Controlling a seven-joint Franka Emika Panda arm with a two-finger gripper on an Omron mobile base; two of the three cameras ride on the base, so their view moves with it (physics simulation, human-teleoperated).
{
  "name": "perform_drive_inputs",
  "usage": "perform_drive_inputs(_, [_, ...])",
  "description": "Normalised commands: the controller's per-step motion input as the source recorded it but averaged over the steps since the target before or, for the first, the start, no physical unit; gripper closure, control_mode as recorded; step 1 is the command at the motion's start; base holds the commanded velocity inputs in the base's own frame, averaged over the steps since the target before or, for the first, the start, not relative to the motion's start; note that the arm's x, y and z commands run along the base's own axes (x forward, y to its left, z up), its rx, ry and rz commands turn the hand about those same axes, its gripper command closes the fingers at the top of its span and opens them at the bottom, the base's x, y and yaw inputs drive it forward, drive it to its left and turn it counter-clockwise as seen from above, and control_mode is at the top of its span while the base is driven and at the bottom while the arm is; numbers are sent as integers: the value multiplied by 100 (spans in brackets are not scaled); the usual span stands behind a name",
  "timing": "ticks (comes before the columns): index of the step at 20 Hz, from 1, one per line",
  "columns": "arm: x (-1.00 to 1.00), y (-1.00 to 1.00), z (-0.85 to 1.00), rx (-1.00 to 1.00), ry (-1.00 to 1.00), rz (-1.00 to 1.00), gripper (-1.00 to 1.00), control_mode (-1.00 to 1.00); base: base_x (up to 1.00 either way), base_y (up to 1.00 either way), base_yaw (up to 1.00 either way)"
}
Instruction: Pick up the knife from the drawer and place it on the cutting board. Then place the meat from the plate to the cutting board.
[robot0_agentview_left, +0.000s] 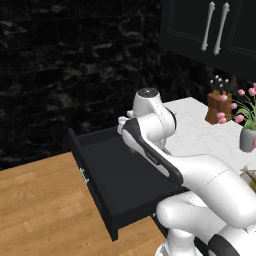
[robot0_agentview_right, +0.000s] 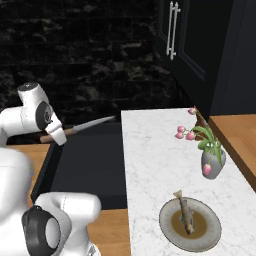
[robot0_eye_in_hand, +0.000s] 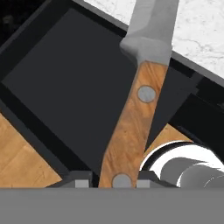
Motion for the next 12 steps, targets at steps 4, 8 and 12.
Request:
perform_drive_inputs(4, [-30,0,2,-7,0,-15,100,-100,0,0,0])
perform_drive_inputs(8, [-3,0,0,0,-2,-1,100,-100,0,0,0])
perform_drive_inputs(12, [-2,0,0,0,0,0,100,-100,0,0,0])
